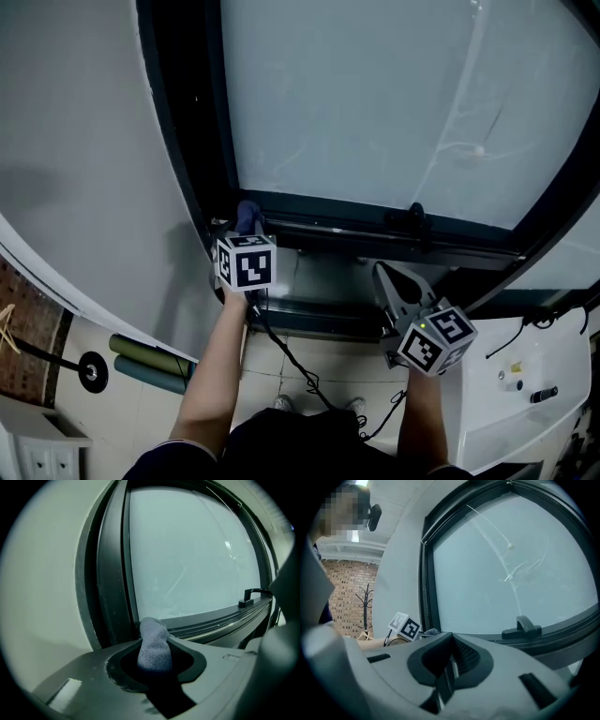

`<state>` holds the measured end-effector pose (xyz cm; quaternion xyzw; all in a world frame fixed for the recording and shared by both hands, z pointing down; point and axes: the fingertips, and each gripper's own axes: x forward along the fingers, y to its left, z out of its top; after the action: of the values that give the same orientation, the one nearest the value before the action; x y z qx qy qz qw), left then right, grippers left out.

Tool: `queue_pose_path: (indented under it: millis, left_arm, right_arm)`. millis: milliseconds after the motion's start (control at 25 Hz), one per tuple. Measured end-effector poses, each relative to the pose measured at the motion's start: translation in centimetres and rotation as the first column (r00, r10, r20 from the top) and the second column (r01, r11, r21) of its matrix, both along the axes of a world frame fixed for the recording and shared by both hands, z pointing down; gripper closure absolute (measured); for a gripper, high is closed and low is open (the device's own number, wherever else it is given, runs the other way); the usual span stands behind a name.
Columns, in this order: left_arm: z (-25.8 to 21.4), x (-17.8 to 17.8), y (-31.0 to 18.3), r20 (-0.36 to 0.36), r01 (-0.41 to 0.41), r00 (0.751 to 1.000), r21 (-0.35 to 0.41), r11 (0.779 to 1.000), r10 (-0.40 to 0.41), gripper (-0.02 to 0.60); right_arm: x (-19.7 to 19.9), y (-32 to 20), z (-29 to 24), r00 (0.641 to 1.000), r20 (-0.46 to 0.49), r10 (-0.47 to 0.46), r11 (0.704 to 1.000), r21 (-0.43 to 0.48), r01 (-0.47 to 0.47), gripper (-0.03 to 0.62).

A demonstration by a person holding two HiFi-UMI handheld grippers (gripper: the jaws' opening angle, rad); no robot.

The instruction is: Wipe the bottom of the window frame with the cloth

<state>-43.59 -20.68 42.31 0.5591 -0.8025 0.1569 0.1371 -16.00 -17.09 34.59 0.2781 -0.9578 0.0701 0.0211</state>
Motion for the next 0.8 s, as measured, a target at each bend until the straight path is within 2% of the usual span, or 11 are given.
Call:
queue_pose_path:
  millis: [160,240,320,400,480,600,720,800]
  left_arm:
    - [-0.1,-2.0,0.6,-0.057,0.033,0.998,0.033,0.999,-0.031,0.459]
    - [-0.2,-2.1,0.9,-0.096,0.026,0.995,0.050,0.998,-0.021,0.458]
    - [-1.1,-0.9,1.4,-0.105,-0.018,0.994,0.080,0.997,0.026,0.459]
    - [-2.9,2.1,1.9,-0.105,-0.097,0.988,0.143,0.985,0.113,0.459]
    - [-4.9,6.4,2.6,-0.095,-0.197,0.971,0.207,0.958,0.220,0.457]
    - [-7.6,13.2,3.9,-0.089,-0.328,0.927,0.280,0.902,0.364,0.457]
    - [-9.4,19.2,5.2,-0.092,-0.402,0.887,0.330,0.854,0.453,0.456]
    - [-9.9,22.0,5.8,-0.083,-0.425,0.875,0.341,0.839,0.477,0.456]
  right_arm:
    - [-0.2,-0.1,-0.2,1.000,-0.025,0.017,1.000,0.007,-0.017,0.594]
    - [0.5,-0.3,-0.6,0.999,-0.034,0.032,0.999,0.022,-0.032,0.594]
    - [1.2,-0.6,-1.1,0.999,-0.032,0.040,0.999,0.037,-0.039,0.594]
    - [2.1,-0.8,-1.5,0.999,-0.022,0.044,0.998,0.048,-0.043,0.594]
    - [3.5,-0.9,-2.0,0.999,-0.008,0.054,0.997,0.058,-0.053,0.594]
    - [5.6,-0.2,-3.3,0.999,-0.001,0.035,0.995,0.095,-0.035,0.594]
    - [8.2,1.0,-4.7,1.000,-0.013,0.006,0.990,0.140,-0.005,0.594]
    - [10.1,1.4,-5.3,1.000,-0.013,0.013,0.989,0.149,-0.011,0.594]
